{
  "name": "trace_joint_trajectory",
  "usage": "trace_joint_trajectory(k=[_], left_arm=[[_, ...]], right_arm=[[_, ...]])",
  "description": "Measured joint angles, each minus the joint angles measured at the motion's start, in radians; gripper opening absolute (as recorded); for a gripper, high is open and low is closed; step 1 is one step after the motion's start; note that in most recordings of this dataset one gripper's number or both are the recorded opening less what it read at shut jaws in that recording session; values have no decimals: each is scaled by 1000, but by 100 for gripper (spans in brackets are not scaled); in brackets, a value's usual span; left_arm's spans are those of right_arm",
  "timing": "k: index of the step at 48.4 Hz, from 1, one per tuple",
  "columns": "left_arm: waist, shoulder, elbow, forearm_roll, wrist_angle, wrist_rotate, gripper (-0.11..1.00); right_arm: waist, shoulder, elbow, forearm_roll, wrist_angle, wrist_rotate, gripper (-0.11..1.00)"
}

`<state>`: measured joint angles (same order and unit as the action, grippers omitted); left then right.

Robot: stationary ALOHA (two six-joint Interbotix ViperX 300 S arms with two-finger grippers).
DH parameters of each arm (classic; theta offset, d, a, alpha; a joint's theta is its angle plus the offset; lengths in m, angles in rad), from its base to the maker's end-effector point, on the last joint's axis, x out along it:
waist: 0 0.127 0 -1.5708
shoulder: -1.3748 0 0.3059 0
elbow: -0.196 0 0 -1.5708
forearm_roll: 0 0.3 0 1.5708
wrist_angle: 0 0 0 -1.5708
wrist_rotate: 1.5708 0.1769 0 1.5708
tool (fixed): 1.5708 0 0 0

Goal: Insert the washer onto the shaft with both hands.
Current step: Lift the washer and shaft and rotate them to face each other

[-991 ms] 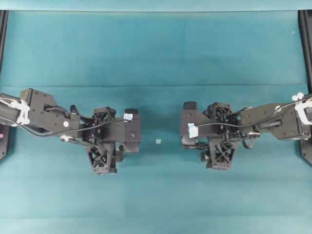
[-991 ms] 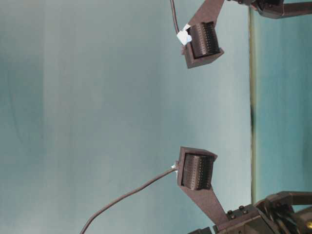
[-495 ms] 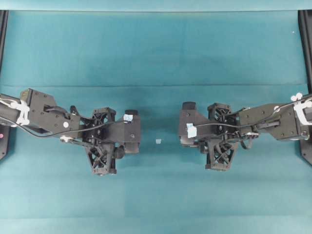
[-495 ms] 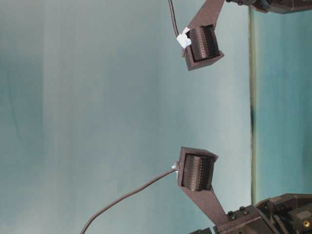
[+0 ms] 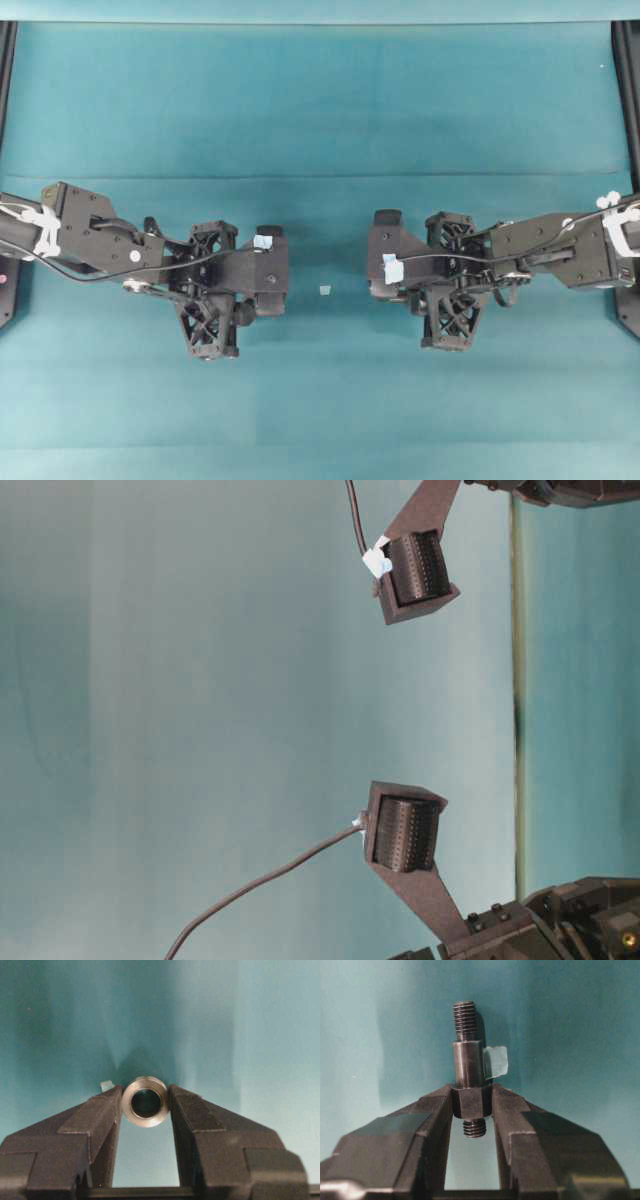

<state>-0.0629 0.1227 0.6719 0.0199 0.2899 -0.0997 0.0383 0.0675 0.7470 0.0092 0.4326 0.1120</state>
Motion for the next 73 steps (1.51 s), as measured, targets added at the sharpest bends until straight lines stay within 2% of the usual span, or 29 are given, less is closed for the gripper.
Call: trace_joint_trajectory(k=[18, 37, 54, 73], left_arm=[[0, -112, 17, 0, -32, 6, 34], [0, -201, 118, 0, -216, 8, 34], [0, -210, 130, 0, -328, 8, 34], [-2, -210, 135, -2, -419, 5, 34]], right_arm=[[17, -81, 31, 2, -78, 0, 0], [43, -179, 138, 3, -302, 2, 0], [51, -187, 167, 11, -371, 17, 0], [51, -178, 272, 14, -676, 107, 0]])
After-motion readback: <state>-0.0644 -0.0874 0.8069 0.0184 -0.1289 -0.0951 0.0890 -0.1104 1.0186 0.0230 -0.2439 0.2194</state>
